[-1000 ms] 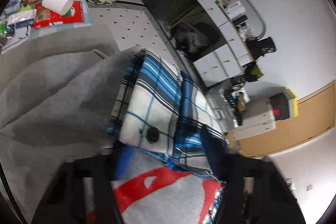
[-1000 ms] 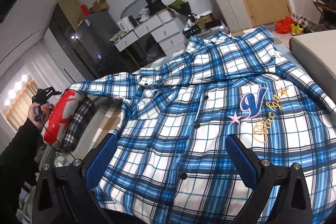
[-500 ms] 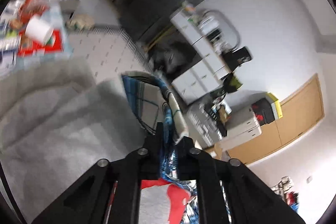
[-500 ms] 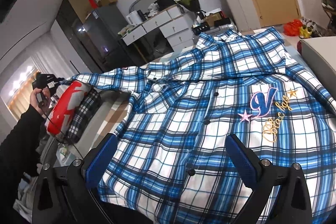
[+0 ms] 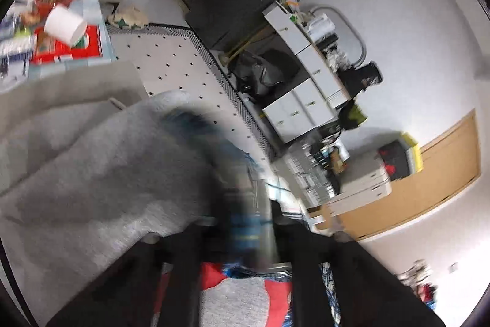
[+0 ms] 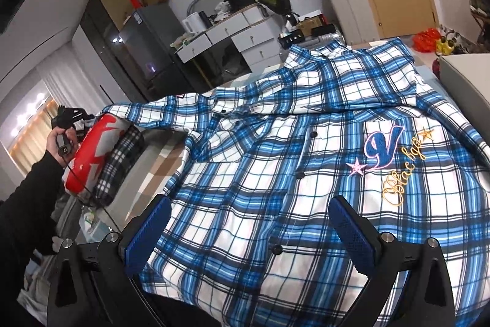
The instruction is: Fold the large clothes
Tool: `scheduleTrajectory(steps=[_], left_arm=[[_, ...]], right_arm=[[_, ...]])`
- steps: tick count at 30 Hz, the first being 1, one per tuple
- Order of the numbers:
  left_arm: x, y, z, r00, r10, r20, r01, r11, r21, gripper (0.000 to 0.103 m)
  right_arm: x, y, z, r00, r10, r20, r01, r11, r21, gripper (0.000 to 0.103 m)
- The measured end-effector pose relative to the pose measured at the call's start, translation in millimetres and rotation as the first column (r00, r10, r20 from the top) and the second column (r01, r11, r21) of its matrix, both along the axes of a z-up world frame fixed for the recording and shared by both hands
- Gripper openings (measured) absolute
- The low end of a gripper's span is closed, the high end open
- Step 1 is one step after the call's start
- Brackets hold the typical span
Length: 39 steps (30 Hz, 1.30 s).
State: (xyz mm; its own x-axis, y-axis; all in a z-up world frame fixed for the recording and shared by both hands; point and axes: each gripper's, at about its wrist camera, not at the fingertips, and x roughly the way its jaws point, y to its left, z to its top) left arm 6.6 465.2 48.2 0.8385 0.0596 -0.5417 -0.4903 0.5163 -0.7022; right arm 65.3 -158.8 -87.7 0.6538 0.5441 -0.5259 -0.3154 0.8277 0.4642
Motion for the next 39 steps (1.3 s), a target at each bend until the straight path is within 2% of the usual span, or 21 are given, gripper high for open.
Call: scheduleTrajectory(steps=[3, 8, 12, 15, 17, 20, 23, 27, 28, 29, 31, 33, 36, 38, 39], left_arm=[[-3.3, -0.6, 10.4, 0.999, 0.026, 0.021, -0.027, 0.998, 0.060, 0.001], [-4.8, -15.9, 50.3, 0.996, 0.002, 0.091, -0.012, 0.994, 0.113, 0.000], [9.9, -51.8, 90.5, 0.985, -0.086, 0.147, 0.061, 0.984, 0.165, 0.000], [23.4, -93.4, 121.3, 0.967, -0.185, 0.177, 0.146, 0.966, 0.212, 0.000], [35.3, -133.2, 142.1, 0.945, -0.268, 0.190, 0.218, 0.944, 0.247, 0.000], [56.8, -197.6, 163.3, 0.904, -0.391, 0.174, 0.330, 0.896, 0.298, 0.000], [84.2, -272.7, 167.9, 0.847, -0.514, 0.134, 0.449, 0.828, 0.336, 0.000], [124.3, -380.3, 135.4, 0.739, -0.673, 0.044, 0.626, 0.709, 0.324, 0.000], [135.2, -412.4, 122.4, 0.704, -0.710, 0.008, 0.668, 0.666, 0.333, 0.000], [145.1, -439.0, 107.6, 0.676, -0.737, -0.016, 0.699, 0.635, 0.328, 0.000], [167.6, -493.6, 70.1, 0.618, -0.784, -0.057, 0.767, 0.585, 0.264, 0.000], [188.3, -539.1, 23.1, 0.580, -0.807, -0.110, 0.809, 0.557, 0.187, 0.000], [204.4, -592.7, -38.9, 0.534, -0.823, -0.195, 0.846, 0.521, 0.114, 0.000], [209.9, -611.5, -66.7, 0.501, -0.836, -0.225, 0.864, 0.497, 0.081, 0.000], [213.7, -619.3, -83.7, 0.491, -0.837, -0.242, 0.867, 0.496, 0.043, 0.000]], right_arm=[[-1.4, 1.3, 1.3, 1.000, 0.005, 0.007, -0.005, 1.000, -0.002, 0.103], [-2.1, 2.7, 4.3, 1.000, 0.017, 0.011, -0.017, 1.000, 0.008, 0.103], [-3.1, 1.6, 6.8, 1.000, 0.018, 0.018, -0.018, 1.000, 0.017, 0.103], [-3.6, -3.5, 8.2, 1.000, 0.007, 0.014, -0.008, 0.999, 0.037, 0.103], [-4.1, -8.0, 9.2, 1.000, -0.002, 0.011, 0.002, 0.999, 0.051, 0.103], [-3.3, -17.8, 9.5, 1.000, -0.026, -0.001, 0.026, 0.997, 0.078, 0.103], [-2.4, -31.8, 9.9, 0.998, -0.064, -0.016, 0.066, 0.992, 0.105, 0.103], [4.1, -48.8, 5.7, 0.993, -0.109, -0.053, 0.114, 0.988, 0.107, 0.103], [7.9, -54.4, 2.5, 0.990, -0.120, -0.075, 0.127, 0.987, 0.102, 0.103], [10.5, -58.4, 0.3, 0.988, -0.128, -0.090, 0.137, 0.986, 0.099, 0.103], [14.6, -69.9, -7.0, 0.979, -0.153, -0.134, 0.168, 0.980, 0.108, 0.103], [18.2, -84.3, -17.5, 0.964, -0.187, -0.191, 0.211, 0.970, 0.116, 0.103], [23.5, -101.6, -30.9, 0.950, -0.209, -0.232, 0.238, 0.965, 0.106, 0.103], [28.2, -111.4, -40.1, 0.937, -0.232, -0.262, 0.258, 0.964, 0.068, 0.103], [30.9, -116.7, -46.0, 0.927, -0.244, -0.286, 0.270, 0.961, 0.057, 0.103]])
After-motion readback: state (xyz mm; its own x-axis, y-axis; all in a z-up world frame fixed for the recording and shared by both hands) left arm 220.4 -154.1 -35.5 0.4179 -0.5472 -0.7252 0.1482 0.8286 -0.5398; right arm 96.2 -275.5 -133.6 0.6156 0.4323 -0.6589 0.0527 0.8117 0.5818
